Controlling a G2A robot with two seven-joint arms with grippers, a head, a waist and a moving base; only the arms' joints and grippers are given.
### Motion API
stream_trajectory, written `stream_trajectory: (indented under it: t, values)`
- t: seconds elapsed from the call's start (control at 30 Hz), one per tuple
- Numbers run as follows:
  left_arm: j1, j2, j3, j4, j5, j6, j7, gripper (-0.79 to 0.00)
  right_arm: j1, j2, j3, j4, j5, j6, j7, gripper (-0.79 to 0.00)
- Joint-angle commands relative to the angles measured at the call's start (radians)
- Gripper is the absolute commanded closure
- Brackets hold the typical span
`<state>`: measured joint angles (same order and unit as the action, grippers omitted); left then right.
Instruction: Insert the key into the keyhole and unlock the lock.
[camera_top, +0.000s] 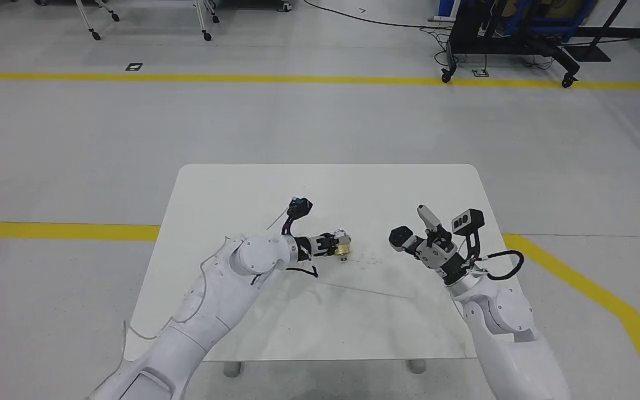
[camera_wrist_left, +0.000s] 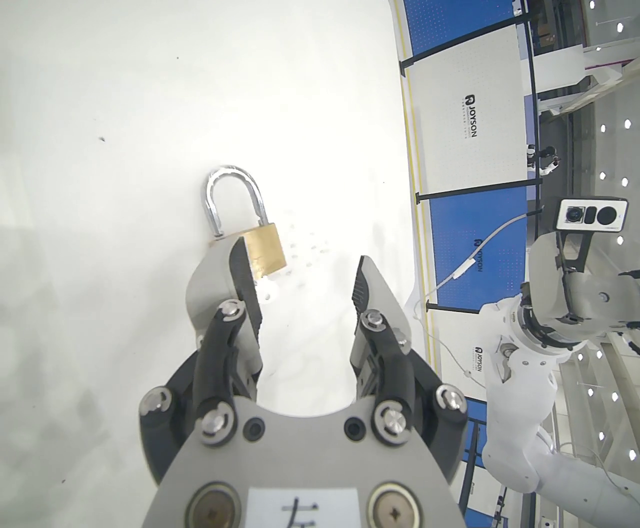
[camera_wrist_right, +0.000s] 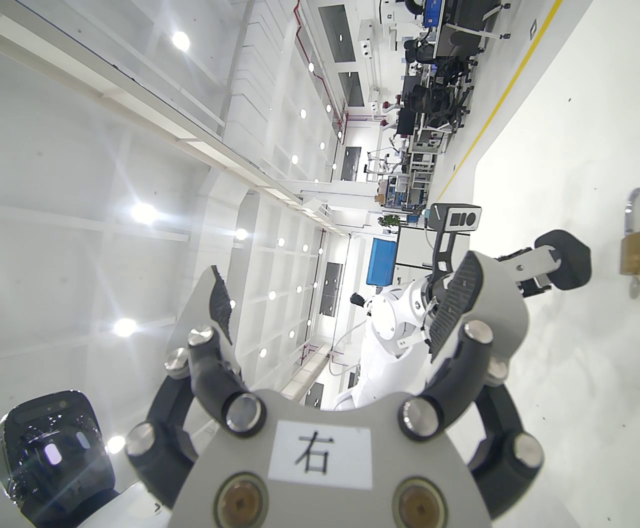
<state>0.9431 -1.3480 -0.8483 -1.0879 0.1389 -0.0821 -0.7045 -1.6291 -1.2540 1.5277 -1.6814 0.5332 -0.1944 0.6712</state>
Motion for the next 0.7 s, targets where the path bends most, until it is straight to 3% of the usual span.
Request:
stream_trajectory:
  t: [0.0,0.07,0.17,0.3,0.43,0.57,0.67]
  values:
    - [-0.002,0.0,-0.004,0.001,0.0,-0.004,0.0,-0.533,0.0,0.0,0.0,0.0,0.0,0.0,0.0,-0.785]
    - [-0.001,0.002,-0.018,0.0,-0.011,-0.014,0.005,-0.603,0.0,0.0,0.0,0.0,0.0,0.0,0.0,-0.785]
    - [0.004,0.01,-0.051,-0.018,-0.014,-0.067,0.038,-0.785,0.0,0.0,0.0,0.0,0.0,0.0,0.0,-0.785]
    - [0.048,0.029,-0.118,-0.086,0.02,-0.233,0.155,-0.785,0.0,0.0,0.0,0.0,0.0,0.0,0.0,-0.785]
    - [0.133,0.053,-0.179,-0.187,0.226,-0.4,0.373,-0.785,0.0,0.0,0.0,0.0,0.0,0.0,0.0,-0.785]
    - [0.205,0.065,-0.204,-0.262,0.405,-0.449,0.532,-0.785,0.022,-0.001,-0.007,0.018,-0.057,-0.005,-0.079,-0.785]
    - [0.209,0.066,-0.205,-0.266,0.418,-0.448,0.541,-0.785,0.024,-0.001,0.025,0.01,-0.11,-0.064,-0.169,-0.785]
